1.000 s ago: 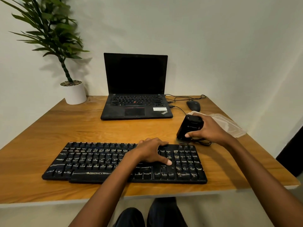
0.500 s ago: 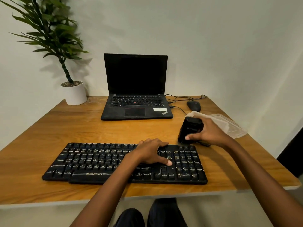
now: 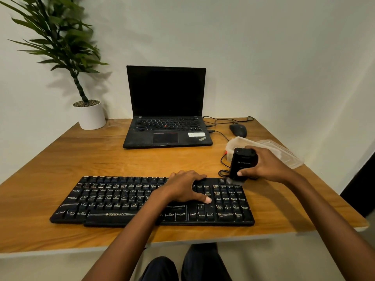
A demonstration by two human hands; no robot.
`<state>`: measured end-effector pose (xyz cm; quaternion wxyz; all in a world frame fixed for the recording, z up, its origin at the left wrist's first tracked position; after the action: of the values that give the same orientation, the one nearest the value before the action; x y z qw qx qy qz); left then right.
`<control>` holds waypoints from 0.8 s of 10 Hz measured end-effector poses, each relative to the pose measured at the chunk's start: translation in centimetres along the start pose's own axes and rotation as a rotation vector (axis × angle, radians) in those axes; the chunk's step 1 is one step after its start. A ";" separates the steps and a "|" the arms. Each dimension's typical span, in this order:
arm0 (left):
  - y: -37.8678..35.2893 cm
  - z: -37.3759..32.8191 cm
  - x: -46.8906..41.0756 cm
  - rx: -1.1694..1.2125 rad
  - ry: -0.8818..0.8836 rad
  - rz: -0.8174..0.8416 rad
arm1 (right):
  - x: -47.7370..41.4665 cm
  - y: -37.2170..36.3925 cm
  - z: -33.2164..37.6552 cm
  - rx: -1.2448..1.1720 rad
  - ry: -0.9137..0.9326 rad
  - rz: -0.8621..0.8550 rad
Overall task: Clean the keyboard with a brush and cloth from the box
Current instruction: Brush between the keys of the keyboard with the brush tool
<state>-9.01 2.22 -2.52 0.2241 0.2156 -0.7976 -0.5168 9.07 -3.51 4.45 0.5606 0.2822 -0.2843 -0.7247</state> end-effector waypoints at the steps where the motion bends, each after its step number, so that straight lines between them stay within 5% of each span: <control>1: -0.1 -0.1 0.0 -0.004 0.001 0.012 | 0.2 0.5 -0.1 0.007 0.011 -0.053; 8: 0.0 0.0 -0.2 -0.013 -0.006 0.022 | -0.6 -1.5 1.9 -0.009 0.019 -0.059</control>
<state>-8.82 2.36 -2.59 0.2287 0.2040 -0.7972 -0.5201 6.82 -2.43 4.71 0.5431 0.2950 -0.2673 -0.7393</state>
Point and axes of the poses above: each hand's wrist, its own x-axis away from the middle knuckle, its own y-axis out of the back of the hand, z = x × y, the point moved 8 cm from there along -x, towards the middle knuckle, and after that the axes turned 5 degrees about -y, right-handed, at the moved point
